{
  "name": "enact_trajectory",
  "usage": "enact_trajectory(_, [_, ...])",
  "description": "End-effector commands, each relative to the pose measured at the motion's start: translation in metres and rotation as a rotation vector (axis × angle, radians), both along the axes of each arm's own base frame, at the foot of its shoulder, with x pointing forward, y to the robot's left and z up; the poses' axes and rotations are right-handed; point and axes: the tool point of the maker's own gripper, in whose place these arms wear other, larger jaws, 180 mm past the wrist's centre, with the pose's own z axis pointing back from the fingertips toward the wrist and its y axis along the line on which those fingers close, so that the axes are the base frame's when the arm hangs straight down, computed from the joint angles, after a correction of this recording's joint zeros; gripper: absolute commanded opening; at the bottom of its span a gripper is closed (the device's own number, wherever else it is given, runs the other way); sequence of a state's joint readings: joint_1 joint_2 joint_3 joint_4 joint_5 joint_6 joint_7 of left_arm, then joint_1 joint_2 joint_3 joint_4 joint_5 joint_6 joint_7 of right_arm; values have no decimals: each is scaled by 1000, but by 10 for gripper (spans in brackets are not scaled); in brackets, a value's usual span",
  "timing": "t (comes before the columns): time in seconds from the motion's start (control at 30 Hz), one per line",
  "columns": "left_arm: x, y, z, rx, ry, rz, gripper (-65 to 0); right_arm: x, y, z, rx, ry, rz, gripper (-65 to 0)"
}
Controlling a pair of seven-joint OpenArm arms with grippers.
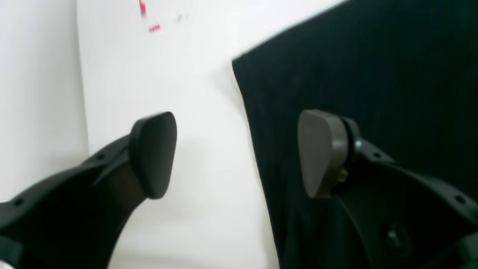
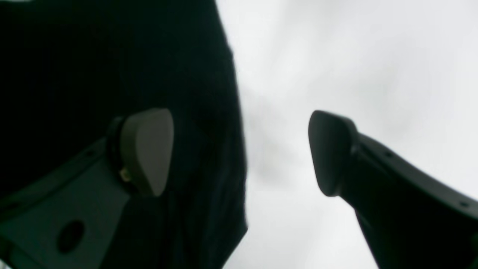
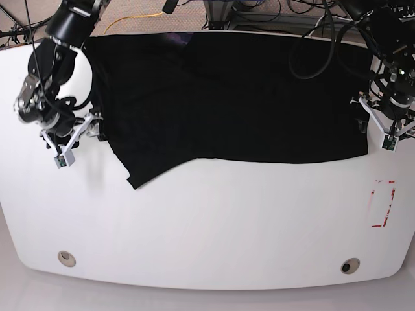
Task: Fold the T-shirt properly
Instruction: 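Drag the held shirt edge further back with both grippers, then grasp the shirt's hem edge with both grippers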
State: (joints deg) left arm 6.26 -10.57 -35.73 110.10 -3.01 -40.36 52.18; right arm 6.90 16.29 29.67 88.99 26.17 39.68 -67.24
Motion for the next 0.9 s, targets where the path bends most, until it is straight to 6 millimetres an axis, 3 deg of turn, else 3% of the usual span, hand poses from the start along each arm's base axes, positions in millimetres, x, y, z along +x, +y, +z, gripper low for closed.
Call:
enact_trajectory(0.0, [10, 4, 14, 10, -48, 0, -174, 25, 1, 10, 2, -41, 14, -122])
enact_trajectory(0.2, [25, 12, 0, -53, -33, 30, -174, 65, 14, -1, -1, -31, 47, -119])
enact_trajectory(0.37, [34, 16, -11, -101, -17, 48, -174, 83, 23, -13, 83, -41, 35, -122])
enact_trajectory(0.57, [38, 14, -21, -136, -8, 45, -174, 89, 32, -25, 148, -26, 18, -124])
enact_trajectory(0.7, [46, 11, -20, -161, -61, 24, -174, 89, 60, -38, 189, -8, 57, -124])
enact_trajectory(0.87, [46, 17, -31, -187, -45, 36, -174, 90, 81, -49, 245, -10, 62, -125])
